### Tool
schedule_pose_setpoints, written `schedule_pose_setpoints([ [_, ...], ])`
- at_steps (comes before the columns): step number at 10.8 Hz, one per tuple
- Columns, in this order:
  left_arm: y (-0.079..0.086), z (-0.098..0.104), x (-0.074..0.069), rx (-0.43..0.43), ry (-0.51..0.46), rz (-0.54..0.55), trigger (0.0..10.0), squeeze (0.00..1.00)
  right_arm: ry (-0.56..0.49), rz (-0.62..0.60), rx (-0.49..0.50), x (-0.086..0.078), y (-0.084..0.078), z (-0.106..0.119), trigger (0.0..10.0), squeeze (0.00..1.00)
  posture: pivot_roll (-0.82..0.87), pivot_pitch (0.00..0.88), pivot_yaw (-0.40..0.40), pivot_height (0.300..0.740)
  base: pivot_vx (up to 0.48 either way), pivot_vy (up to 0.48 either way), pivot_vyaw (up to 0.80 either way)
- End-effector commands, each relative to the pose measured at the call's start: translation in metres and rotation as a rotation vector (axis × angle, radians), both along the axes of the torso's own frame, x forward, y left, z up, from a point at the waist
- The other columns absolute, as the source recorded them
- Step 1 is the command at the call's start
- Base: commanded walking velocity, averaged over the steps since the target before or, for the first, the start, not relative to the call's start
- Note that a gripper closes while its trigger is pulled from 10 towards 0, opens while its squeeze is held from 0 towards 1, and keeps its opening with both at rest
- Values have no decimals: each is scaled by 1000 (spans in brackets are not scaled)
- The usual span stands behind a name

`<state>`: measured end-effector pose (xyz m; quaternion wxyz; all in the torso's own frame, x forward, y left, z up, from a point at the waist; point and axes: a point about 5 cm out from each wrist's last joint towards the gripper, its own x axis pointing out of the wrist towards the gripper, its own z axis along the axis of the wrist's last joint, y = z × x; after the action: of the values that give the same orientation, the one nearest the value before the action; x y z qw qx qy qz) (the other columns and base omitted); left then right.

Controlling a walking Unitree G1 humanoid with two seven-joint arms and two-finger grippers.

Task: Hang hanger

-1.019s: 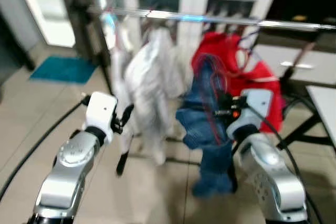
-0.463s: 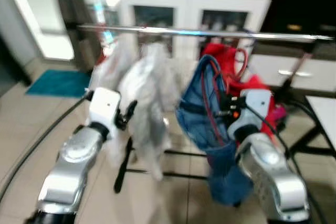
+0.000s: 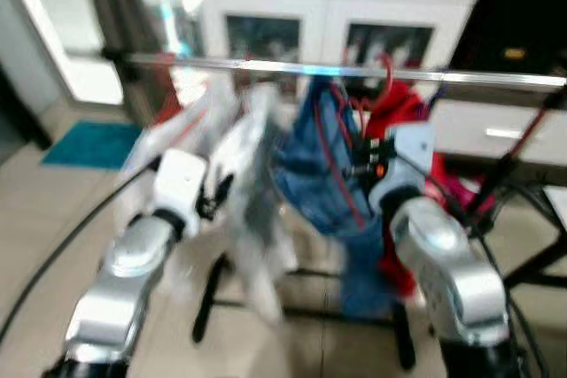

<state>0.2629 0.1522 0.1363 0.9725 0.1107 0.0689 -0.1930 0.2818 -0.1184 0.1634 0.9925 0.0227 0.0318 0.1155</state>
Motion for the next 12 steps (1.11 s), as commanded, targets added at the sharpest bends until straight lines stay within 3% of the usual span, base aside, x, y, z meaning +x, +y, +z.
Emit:
schedule_pose_setpoints([
  [1, 0, 1, -3, 18, 0, -28, 10000, 0, -23, -3, -10, 6, 1, 10, 10000, 0, 49, 0, 16, 740, 0, 0, 0],
  [2, -3, 4, -5, 29, -18, -102, 10000, 0, 4, -9, -41, 15, 5, 12, 10000, 0, 50, 0, 13, 740, 0, 0, 0],
  [4, -5, 13, -6, -27, -18, -217, 10000, 0, 61, -47, -57, 35, 3, 10, 10000, 0, 47, 0, 11, 740, 0, 0, 0],
  [6, -3, 16, -11, 1, -8, -311, 10000, 0, 100, -72, -58, 55, -1, 11, 10000, 0, 50, 0, 9, 740, 0, 0, 0],
  [9, 3, 17, -10, 30, -2, -344, 10000, 0, 146, -77, -80, 92, -1, 14, 10000, 0, 55, 0, 6, 740, 0, 0, 0],
  [12, 0, 17, -15, 28, 7, -382, 10000, 0, 220, -119, -104, 111, -2, 10, 10000, 0, 58, 0, -2, 740, 0, 0, 0],
])
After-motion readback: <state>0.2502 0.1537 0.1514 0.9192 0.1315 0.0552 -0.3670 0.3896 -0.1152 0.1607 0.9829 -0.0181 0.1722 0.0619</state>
